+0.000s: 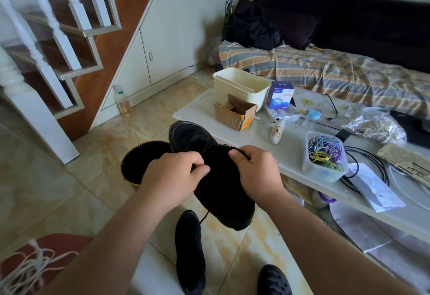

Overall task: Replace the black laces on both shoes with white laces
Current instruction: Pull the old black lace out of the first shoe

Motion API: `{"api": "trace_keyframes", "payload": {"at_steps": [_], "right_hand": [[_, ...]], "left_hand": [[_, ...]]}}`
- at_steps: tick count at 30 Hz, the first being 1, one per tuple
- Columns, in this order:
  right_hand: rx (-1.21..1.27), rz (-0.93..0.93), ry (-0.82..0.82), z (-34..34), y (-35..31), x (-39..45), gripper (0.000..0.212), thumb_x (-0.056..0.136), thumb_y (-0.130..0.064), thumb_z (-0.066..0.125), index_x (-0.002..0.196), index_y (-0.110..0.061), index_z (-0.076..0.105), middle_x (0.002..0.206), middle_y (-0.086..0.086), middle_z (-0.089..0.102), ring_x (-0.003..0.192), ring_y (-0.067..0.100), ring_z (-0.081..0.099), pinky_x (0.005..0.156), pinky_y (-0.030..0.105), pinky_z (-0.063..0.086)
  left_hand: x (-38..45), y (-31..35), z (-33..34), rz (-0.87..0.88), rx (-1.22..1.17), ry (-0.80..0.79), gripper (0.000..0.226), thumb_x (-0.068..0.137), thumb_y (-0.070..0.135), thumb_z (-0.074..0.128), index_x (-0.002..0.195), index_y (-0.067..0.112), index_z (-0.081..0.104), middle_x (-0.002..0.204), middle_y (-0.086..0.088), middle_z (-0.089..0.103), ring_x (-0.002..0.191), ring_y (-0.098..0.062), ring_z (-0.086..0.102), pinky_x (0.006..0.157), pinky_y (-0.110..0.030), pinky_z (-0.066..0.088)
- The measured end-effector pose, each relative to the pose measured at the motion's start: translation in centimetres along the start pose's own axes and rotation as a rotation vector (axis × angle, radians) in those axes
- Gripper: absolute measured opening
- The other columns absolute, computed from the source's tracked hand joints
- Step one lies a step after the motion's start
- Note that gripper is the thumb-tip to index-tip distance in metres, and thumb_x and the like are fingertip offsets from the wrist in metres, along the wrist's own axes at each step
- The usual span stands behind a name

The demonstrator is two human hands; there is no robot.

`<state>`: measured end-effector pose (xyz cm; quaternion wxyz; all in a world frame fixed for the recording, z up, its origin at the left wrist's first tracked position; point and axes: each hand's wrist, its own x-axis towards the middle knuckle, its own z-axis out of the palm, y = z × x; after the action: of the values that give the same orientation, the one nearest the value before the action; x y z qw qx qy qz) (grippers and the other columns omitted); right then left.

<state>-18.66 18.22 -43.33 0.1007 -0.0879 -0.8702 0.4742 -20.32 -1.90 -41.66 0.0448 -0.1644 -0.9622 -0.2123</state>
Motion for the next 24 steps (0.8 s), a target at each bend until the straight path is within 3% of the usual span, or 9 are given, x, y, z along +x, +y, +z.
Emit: {"api": "trace_keyframes", "payload": {"at_steps": [5, 9, 11, 14, 17, 18, 19, 21, 24], "right_hand": [[-0.049, -0.016, 0.033, 0.5, 0.2, 0.0, 0.027, 0.101, -0.041, 0.062, 0.089, -0.020, 0.073, 0.077, -0.002, 0.068, 0.077, 0.017, 0.064, 0.070, 0.043, 0.056], [-0.158, -0.162, 0.000, 0.5, 0.3, -0.4, 0.022, 0.100, -0.039, 0.065, 0.088, -0.022, 0.073, 0.074, -0.008, 0.065, 0.072, 0.011, 0.061, 0.065, 0.035, 0.051], [-0.271, -0.270, -0.012, 0.6, 0.3, -0.5, 0.021, 0.098, -0.039, 0.068, 0.090, -0.020, 0.075, 0.076, -0.006, 0.067, 0.073, 0.014, 0.062, 0.066, 0.034, 0.051], [-0.407, -0.331, -0.015, 0.5, 0.4, -0.1, 0.021, 0.099, -0.036, 0.066, 0.096, -0.018, 0.076, 0.084, -0.002, 0.071, 0.080, 0.019, 0.064, 0.074, 0.035, 0.052], [-0.337, -0.239, 0.028, -0.2, 0.8, 0.4, 0.018, 0.100, -0.033, 0.065, 0.098, -0.020, 0.077, 0.086, -0.004, 0.073, 0.082, 0.018, 0.064, 0.076, 0.032, 0.051], [-0.297, -0.184, 0.042, -0.4, 1.0, 0.6, 0.018, 0.101, -0.034, 0.065, 0.098, -0.020, 0.077, 0.086, -0.004, 0.072, 0.083, 0.018, 0.064, 0.075, 0.031, 0.050], [-0.272, -0.148, 0.052, -0.5, 1.1, 0.7, 0.019, 0.101, -0.034, 0.065, 0.098, -0.021, 0.077, 0.085, -0.005, 0.072, 0.083, 0.018, 0.064, 0.075, 0.032, 0.050], [-0.251, -0.146, 0.068, -0.5, 1.0, 0.8, 0.020, 0.101, -0.036, 0.064, 0.097, -0.020, 0.077, 0.085, -0.005, 0.071, 0.082, 0.017, 0.064, 0.075, 0.033, 0.052], [-0.241, -0.244, 0.099, -0.3, 0.3, 0.2, 0.020, 0.099, -0.036, 0.066, 0.094, -0.019, 0.077, 0.082, -0.005, 0.071, 0.078, 0.015, 0.063, 0.073, 0.034, 0.053]], "left_hand": [[0.3, -0.5, 0.8, -0.028, 0.138, 0.034, 0.016, 0.094, 0.059, 0.059, 0.102, 0.045, 0.059, 0.094, 0.017, 0.058, 0.090, -0.010, 0.062, 0.078, -0.039, 0.053], [0.4, -0.6, 1.4, -0.068, 0.207, 0.066, 0.022, 0.100, 0.052, 0.058, 0.094, 0.037, 0.073, 0.087, 0.012, 0.065, 0.082, -0.013, 0.064, 0.073, -0.038, 0.055], [0.5, -0.8, 1.4, -0.093, 0.077, 0.104, 0.023, 0.102, 0.049, 0.055, 0.099, 0.036, 0.074, 0.092, 0.013, 0.066, 0.086, -0.013, 0.064, 0.074, -0.038, 0.055], [1.0, -0.7, 0.5, -0.204, -0.459, 0.135, 0.024, 0.106, 0.033, 0.054, 0.092, 0.033, 0.073, 0.092, 0.013, 0.072, 0.088, -0.006, 0.067, 0.077, -0.029, 0.051], [1.3, 0.2, -1.3, -0.412, -1.589, 0.217, 0.034, 0.110, 0.019, 0.045, 0.081, 0.016, 0.063, 0.072, 0.001, 0.067, 0.074, -0.016, 0.067, 0.084, -0.033, 0.049], [1.2, 0.2, -1.9, -0.455, -1.877, 0.223, 0.033, 0.109, 0.019, 0.043, 0.079, 0.014, 0.056, 0.070, 0.000, 0.058, 0.069, -0.017, 0.063, 0.081, -0.032, 0.049], [1.3, 0.0, -2.1, -0.493, -2.003, 0.213, 0.031, 0.106, 0.019, 0.042, 0.076, 0.016, 0.050, 0.069, 0.000, 0.049, 0.062, -0.016, 0.056, 0.072, -0.029, 0.047], [1.5, -0.7, -2.0, -0.546, -1.763, 0.191, 0.028, 0.098, 0.021, 0.046, 0.070, 0.019, 0.043, 0.066, 0.002, 0.037, 0.054, -0.015, 0.041, 0.054, -0.025, 0.034], [1.0, -0.9, -1.4, -0.309, -0.787, 0.106, 0.027, 0.097, 0.042, 0.057, 0.077, 0.024, 0.055, 0.064, 0.002, 0.050, 0.059, -0.019, 0.049, 0.057, -0.032, 0.040]]}}
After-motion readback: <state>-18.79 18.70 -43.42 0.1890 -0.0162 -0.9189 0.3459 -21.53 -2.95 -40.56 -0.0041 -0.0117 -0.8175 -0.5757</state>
